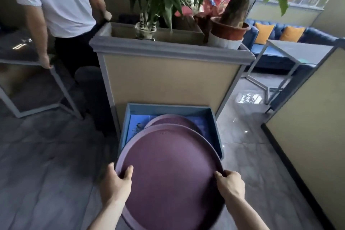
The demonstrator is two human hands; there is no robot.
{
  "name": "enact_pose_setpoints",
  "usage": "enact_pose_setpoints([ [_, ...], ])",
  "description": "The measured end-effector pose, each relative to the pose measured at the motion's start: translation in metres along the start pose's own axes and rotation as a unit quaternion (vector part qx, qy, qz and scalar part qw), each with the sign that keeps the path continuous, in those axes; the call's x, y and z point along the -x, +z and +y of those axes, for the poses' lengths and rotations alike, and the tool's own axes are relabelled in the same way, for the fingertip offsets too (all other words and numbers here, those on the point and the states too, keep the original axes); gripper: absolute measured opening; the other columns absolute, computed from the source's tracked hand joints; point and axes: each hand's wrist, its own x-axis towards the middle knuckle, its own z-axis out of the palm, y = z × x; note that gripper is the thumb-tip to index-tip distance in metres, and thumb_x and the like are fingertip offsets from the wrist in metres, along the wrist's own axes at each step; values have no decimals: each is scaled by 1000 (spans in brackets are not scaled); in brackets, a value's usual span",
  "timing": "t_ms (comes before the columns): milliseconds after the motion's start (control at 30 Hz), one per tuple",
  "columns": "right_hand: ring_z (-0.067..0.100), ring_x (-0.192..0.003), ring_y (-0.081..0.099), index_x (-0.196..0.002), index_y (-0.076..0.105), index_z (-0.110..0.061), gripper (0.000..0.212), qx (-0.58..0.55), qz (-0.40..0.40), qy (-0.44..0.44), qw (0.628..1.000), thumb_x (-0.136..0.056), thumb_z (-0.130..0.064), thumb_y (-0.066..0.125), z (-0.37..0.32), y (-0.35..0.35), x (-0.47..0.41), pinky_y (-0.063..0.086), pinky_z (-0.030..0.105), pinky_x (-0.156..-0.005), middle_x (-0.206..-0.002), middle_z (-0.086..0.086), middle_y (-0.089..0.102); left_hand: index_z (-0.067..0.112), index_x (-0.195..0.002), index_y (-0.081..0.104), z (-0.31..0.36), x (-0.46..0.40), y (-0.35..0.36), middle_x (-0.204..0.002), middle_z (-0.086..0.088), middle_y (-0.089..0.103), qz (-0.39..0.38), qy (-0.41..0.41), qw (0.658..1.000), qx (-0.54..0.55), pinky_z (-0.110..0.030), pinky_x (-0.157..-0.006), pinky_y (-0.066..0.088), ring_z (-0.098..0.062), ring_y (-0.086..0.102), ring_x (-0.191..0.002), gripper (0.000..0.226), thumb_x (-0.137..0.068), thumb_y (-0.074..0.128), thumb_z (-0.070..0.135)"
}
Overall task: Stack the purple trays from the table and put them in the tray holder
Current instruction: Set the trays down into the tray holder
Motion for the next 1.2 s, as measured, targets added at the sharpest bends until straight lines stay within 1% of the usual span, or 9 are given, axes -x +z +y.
enact_pose_setpoints([
  [133, 34, -88, 66, -90, 77, -14, 18, 22, -7, 6, 1000, -86, -28, 66, -7, 20, -37, 51, 33, -78, -83, 14, 73, 8, -130, 51, 2, -26, 29, -115, -18, 68, -4, -22, 1000, -16, -43, -84, 50, -39, 64, -103, 55, -85, 70, 34],
  [300, 37, -97, 67, -90, 77, -16, 15, 57, -14, -9, 998, -87, -25, 66, -19, 44, -92, 51, 37, -83, -88, 14, 74, 9, -130, 53, 9, -65, 69, -118, -16, 67, -25, -60, 996, -60, -41, -83, 50, -39, 64, -104, 60, -83, 71, 41],
  [433, 33, -78, 57, -84, 74, -14, 13, 91, -27, -19, 995, -87, -22, 65, -30, 62, -136, 45, 34, -74, -65, 4, 58, 11, -126, 56, 9, -95, 102, -117, -13, 66, -35, -85, 992, -88, -41, -82, 50, -36, 63, -104, 61, -78, 76, 42],
  [500, 30, -74, 51, -77, 70, -16, 13, 99, -32, -22, 994, -87, -21, 64, -36, 72, -156, 43, 32, -72, -63, 2, 55, 12, -125, 56, 8, -108, 117, -119, -13, 63, -42, -100, 988, -107, -44, -84, 52, -37, 63, -103, 63, -75, 78, 43],
  [567, 33, -78, 56, -74, 65, -19, 14, 107, -35, -28, 993, -88, -22, 64, -42, 84, -177, 43, 33, -73, -66, 3, 58, 10, -130, 55, 8, -122, 135, -125, -15, 60, -48, -112, 985, -126, -46, -89, 52, -38, 61, -109, 71, -72, 80, 43],
  [733, 38, -95, 64, -86, 71, -9, 19, 131, -29, -48, 990, -88, -26, 61, -56, 110, -215, 49, 38, -78, -88, 13, 71, 3, -141, 46, 10, -152, 170, -139, -22, 49, -32, -107, 984, -140, -47, -100, 43, -40, 53, -124, 93, -65, 88, 36],
  [900, 37, -107, 62, -116, 66, -5, 36, 148, -25, -43, 988, -92, -31, 59, -69, 126, -232, 49, 39, -89, -114, 18, 67, 4, -143, 43, 13, -171, 186, -141, -20, 47, -28, -100, 981, -167, -48, -102, 42, -38, 49, -129, 96, -65, 87, 39],
  [1067, 38, -106, 62, -112, 64, -3, 36, 163, -29, -37, 986, -92, -33, 59, -75, 134, -236, 49, 41, -89, -114, 18, 65, 3, -143, 42, 17, -177, 194, -141, -23, 48, -16, -105, 976, -192, -50, -103, 44, -40, 49, -130, 97, -65, 88, 39],
  [1200, 39, -105, 60, -108, 64, -2, 35, 172, -21, -41, 984, -92, -33, 61, -76, 137, -233, 48, 42, -90, -112, 18, 64, 3, -139, 45, 20, -174, 194, -136, -22, 49, -12, -88, 972, -216, -51, -96, 49, -41, 55, -120, 93, -65, 87, 41],
])
